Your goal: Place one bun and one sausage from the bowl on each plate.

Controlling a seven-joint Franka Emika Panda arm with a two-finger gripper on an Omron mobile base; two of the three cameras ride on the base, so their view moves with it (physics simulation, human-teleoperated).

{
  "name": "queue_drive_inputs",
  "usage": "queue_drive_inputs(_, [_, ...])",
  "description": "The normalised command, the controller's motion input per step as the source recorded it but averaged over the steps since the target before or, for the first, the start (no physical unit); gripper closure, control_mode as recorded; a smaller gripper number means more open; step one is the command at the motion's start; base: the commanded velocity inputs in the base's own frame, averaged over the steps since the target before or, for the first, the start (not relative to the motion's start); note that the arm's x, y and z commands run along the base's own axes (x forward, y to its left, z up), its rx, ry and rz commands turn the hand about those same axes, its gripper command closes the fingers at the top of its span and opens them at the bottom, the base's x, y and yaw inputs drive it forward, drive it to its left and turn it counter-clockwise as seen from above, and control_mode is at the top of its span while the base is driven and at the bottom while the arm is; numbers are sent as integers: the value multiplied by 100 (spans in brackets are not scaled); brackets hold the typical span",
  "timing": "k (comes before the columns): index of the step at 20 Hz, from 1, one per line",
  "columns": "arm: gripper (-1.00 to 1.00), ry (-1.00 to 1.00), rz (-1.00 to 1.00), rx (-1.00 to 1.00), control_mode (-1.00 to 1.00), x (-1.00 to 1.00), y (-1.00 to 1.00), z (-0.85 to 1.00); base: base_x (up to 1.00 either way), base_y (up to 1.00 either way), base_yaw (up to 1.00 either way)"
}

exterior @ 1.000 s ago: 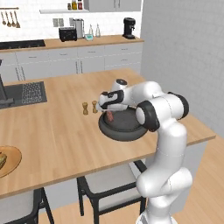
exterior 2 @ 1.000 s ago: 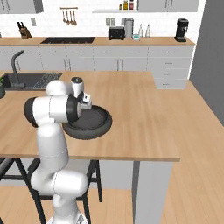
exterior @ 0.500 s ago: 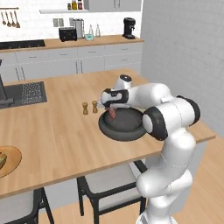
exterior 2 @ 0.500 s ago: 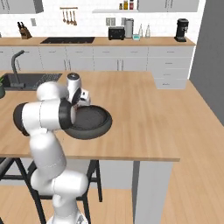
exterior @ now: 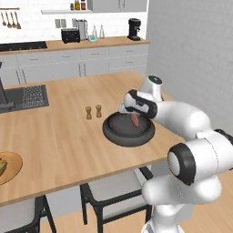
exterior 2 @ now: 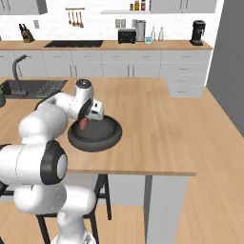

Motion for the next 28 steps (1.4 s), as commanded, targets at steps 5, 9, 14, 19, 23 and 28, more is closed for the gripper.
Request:
queue_drive_inputs(5, [100, 1, 0, 0, -100, -97, 0, 22, 0, 0, 0])
queue_drive_inputs(9, [100, 4, 0, 0, 100, -39, 0, 10, -48, 0, 0])
queue_drive_inputs(14, [100, 0, 0, 0, 100, 0, 0, 0, -100, 1, 0])
queue_drive_inputs(19, [100, 0, 0, 0, 100, 0, 0, 0, -68, 71, 5])
queue_drive_inputs(23, [100, 0, 0, 0, 100, 0, 0, 0, -14, 100, 5])
queue_drive_inputs(28, [100, 0, 0, 0, 100, 0, 0, 0, 1, 100, 1])
